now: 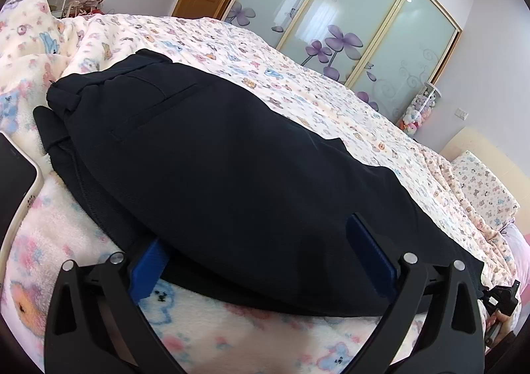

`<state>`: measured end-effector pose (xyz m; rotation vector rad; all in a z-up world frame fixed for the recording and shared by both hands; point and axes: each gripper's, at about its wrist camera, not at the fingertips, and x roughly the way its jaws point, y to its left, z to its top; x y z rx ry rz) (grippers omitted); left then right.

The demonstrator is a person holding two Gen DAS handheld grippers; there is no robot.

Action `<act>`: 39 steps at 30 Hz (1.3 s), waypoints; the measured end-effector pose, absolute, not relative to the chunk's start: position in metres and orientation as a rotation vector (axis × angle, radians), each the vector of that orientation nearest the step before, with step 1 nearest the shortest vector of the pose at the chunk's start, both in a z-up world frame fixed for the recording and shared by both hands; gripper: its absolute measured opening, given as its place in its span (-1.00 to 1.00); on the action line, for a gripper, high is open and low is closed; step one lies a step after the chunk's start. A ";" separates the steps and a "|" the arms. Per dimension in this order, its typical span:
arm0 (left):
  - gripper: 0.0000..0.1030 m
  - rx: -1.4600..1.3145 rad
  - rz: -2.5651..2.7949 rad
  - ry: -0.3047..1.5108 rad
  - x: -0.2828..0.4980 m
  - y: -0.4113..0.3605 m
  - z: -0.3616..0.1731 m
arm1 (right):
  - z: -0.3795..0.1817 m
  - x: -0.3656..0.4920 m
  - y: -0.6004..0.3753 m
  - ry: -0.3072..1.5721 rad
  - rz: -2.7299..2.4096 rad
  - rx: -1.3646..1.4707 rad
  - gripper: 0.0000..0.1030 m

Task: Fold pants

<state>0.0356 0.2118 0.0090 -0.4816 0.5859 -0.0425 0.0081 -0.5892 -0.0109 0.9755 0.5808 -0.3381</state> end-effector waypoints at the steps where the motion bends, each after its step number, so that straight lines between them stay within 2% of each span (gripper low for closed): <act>1: 0.94 -0.481 -0.043 0.586 0.036 0.212 0.009 | -0.007 0.007 -0.587 0.593 -0.349 0.963 -0.84; 4: 0.95 -0.485 -0.046 0.582 0.035 0.212 0.009 | 0.005 0.001 -0.580 0.641 -0.398 0.968 -0.65; 6: 0.96 -0.489 -0.052 0.579 0.035 0.212 0.010 | 0.019 0.003 -0.571 0.629 -0.454 0.919 -0.38; 8: 0.96 -0.492 -0.056 0.576 0.035 0.212 0.010 | 0.037 0.001 -0.557 0.580 -0.529 0.821 0.27; 9: 0.96 -0.494 -0.059 0.573 0.035 0.212 0.010 | 0.046 0.001 -0.548 0.545 -0.554 0.753 0.37; 13: 0.96 -0.521 -0.085 0.546 0.032 0.217 0.008 | 0.103 0.023 -0.468 0.406 -0.439 0.373 0.38; 16: 0.96 -0.557 -0.120 0.503 0.028 0.223 0.008 | 0.125 0.069 -0.402 0.450 -0.066 0.231 0.38; 19: 0.96 -0.577 -0.143 0.468 0.024 0.226 0.007 | 0.128 0.119 -0.320 0.574 0.314 0.129 0.36; 22: 0.96 -0.573 -0.142 0.463 0.026 0.225 0.007 | 0.115 0.174 -0.244 0.707 0.528 0.028 0.19; 28: 0.96 -0.580 -0.150 0.459 0.025 0.228 0.005 | 0.075 0.239 -0.172 0.902 0.624 -0.138 0.14; 33: 0.97 -0.575 -0.149 0.468 0.028 0.227 0.004 | 0.054 0.255 -0.126 0.953 0.674 -0.246 0.14; 34: 0.97 -0.577 -0.150 0.468 0.028 0.227 0.004 | 0.050 0.256 -0.122 0.964 0.671 -0.269 -0.04; 35: 0.97 -0.578 -0.152 0.467 0.028 0.227 0.004 | 0.043 0.257 -0.118 0.984 0.665 -0.305 -0.40; 39: 0.97 -0.582 -0.156 0.465 0.028 0.228 0.004 | 0.045 0.256 -0.112 0.949 0.605 -0.347 -0.87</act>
